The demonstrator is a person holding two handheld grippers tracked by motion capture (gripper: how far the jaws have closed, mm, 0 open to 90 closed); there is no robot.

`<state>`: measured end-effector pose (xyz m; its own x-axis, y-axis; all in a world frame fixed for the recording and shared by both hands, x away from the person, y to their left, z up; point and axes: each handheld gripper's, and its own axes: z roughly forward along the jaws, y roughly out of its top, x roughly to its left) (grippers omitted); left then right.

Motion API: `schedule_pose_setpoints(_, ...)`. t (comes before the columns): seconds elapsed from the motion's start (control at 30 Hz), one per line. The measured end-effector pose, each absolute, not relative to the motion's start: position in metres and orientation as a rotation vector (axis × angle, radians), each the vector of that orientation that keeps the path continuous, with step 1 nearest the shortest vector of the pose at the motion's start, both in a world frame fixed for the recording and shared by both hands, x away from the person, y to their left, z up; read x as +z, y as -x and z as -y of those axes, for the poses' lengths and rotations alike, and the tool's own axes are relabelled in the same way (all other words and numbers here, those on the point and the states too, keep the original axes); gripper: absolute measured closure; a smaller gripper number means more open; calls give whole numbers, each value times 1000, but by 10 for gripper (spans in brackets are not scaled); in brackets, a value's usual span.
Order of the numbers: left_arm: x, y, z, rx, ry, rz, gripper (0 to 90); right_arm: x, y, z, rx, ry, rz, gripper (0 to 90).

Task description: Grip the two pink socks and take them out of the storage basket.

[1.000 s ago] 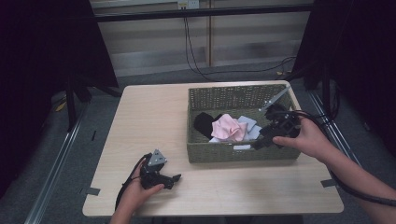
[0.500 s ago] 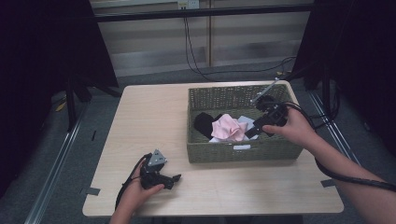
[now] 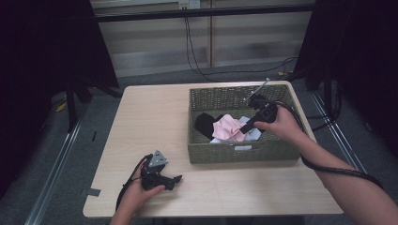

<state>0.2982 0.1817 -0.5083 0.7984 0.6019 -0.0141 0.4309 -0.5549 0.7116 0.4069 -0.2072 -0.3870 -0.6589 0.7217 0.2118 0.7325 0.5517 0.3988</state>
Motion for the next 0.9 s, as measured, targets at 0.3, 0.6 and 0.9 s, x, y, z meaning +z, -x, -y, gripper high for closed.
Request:
schedule_pose_setpoints(0.3,-508,-298,-182,297,-2245,-758,87,-401,-423,203,-711,1299,2726,616)
schedule_pose_setpoints(0.6,-508,-298,-182,295,-2245,-757,86,-411,-436,197,-668,1345,2709,643)
schedule_pose_setpoints(0.9,-508,-298,-182,295,-2245,-756,86,-414,-440,184,-631,1298,2694,870)
